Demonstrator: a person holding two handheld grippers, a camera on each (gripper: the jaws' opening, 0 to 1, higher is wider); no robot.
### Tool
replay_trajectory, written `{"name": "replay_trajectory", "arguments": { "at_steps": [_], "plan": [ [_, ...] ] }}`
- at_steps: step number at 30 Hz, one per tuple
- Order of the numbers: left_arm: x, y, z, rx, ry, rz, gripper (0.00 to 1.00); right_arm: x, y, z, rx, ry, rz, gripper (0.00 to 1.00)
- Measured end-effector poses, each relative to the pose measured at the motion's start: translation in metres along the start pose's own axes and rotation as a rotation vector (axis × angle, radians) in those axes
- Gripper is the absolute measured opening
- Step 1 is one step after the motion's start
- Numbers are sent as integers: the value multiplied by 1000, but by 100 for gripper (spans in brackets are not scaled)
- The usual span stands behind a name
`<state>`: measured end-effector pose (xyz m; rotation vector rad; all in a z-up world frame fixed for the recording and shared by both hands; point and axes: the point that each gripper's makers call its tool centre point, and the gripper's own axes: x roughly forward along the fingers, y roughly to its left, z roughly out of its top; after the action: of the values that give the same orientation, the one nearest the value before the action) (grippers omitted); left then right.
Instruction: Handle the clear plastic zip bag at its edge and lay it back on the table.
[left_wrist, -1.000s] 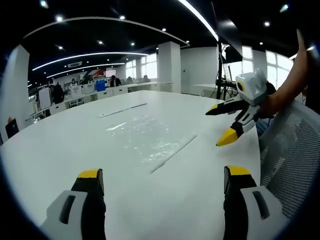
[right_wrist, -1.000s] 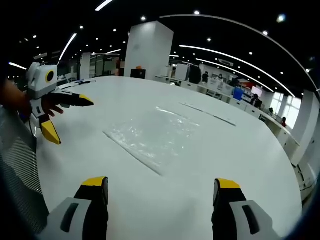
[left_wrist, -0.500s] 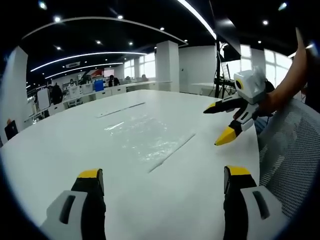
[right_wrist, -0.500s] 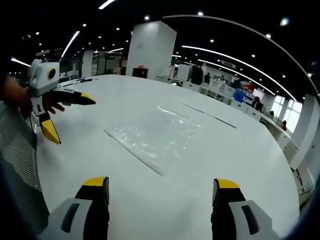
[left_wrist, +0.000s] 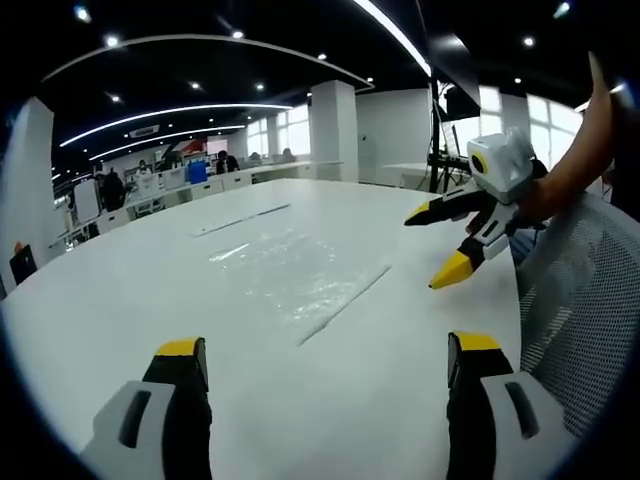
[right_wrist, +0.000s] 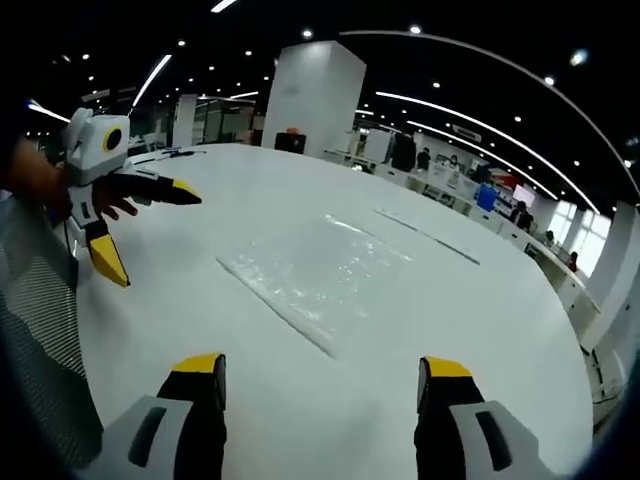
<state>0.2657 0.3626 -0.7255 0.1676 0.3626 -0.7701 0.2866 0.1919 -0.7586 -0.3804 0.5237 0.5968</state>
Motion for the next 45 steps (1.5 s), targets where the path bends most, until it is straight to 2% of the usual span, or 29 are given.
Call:
{"name": "replay_trajectory", "arguments": {
  "at_steps": [3,7,12,17,26,29,36,45],
  "plan": [
    [1,0,-1,2,2,-2,98,-2,0,-1,9,5,-2,75],
    [1,-3,-1,8,6,-8,98,-4,-2,-3,-34,26,1,72],
    [2,-2,-2,13,7,-13,98,-5,-7,4,-79,37,6,70],
    [3,-4,-3,26,12,-23,97,-3,-13,4,-247,84,28,65],
    [3,-5,-6,49,27,-27,96,-7,-19,10,-449,135,62,54],
    [3,-5,-6,54,28,-28,95,-6,-17,17,-458,123,81,57],
    [2,-7,-3,56,27,-27,94,5,-13,24,-567,130,132,57],
    [2,-7,-2,61,26,-23,92,16,-14,28,-721,129,139,48]
  ]
}}
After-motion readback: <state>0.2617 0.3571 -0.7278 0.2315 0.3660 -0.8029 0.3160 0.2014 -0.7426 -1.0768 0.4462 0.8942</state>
